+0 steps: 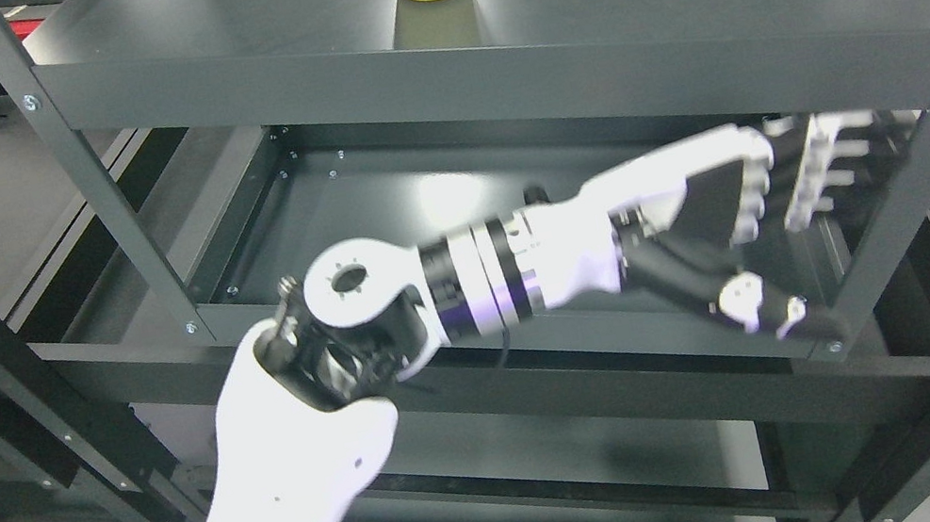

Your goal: Place yellow IKEA cup on middle right shelf

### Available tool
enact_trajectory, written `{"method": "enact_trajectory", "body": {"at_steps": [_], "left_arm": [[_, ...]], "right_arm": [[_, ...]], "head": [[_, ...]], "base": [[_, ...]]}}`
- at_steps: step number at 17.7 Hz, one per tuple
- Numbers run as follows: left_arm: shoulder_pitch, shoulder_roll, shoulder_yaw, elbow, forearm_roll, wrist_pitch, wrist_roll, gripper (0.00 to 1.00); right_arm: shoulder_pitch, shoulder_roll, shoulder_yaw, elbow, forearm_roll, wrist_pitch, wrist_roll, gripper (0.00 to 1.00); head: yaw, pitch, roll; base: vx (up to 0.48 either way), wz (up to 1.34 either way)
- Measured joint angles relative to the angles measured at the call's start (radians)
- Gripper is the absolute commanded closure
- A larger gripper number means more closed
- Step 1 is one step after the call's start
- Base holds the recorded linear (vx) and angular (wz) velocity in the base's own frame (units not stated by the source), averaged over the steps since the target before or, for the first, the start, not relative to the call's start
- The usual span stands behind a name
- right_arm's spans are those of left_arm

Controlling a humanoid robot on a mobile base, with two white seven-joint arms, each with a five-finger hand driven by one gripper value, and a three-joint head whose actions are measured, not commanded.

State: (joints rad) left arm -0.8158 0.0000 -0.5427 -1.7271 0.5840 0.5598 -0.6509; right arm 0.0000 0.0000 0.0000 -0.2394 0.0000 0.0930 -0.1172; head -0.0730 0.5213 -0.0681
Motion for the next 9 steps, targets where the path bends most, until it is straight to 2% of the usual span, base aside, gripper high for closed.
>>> {"method": "enact_trajectory", "body": {"at_steps": [3, 6, 9], "left_arm": [[0.121, 0.0, 0.002, 0.011, -0.091, -0.042, 0.0, 0.02], [0.239, 0.0, 0.052, 0.054, -0.242, -0.225, 0.007, 0.02], [0.302, 0.0, 0.143, 0.107, -0.372, -0.36, 0.034, 0.02]], "right_arm": [[0.0, 0.0, 0.0, 0.0, 0.0, 0.0, 0.0, 0.01], [0.0, 0.0, 0.0, 0.0, 0.0, 0.0, 0.0, 0.01], [0.0, 0.0, 0.0, 0.0, 0.0, 0.0, 0.0, 0.01]], "head": [[0.0, 0.0, 0.0], [0.0, 0.0, 0.0], [0.0, 0.0, 0.0]], "base": [[-0.001, -0.01], [0.0, 0.0], [0.0, 0.0]]}}
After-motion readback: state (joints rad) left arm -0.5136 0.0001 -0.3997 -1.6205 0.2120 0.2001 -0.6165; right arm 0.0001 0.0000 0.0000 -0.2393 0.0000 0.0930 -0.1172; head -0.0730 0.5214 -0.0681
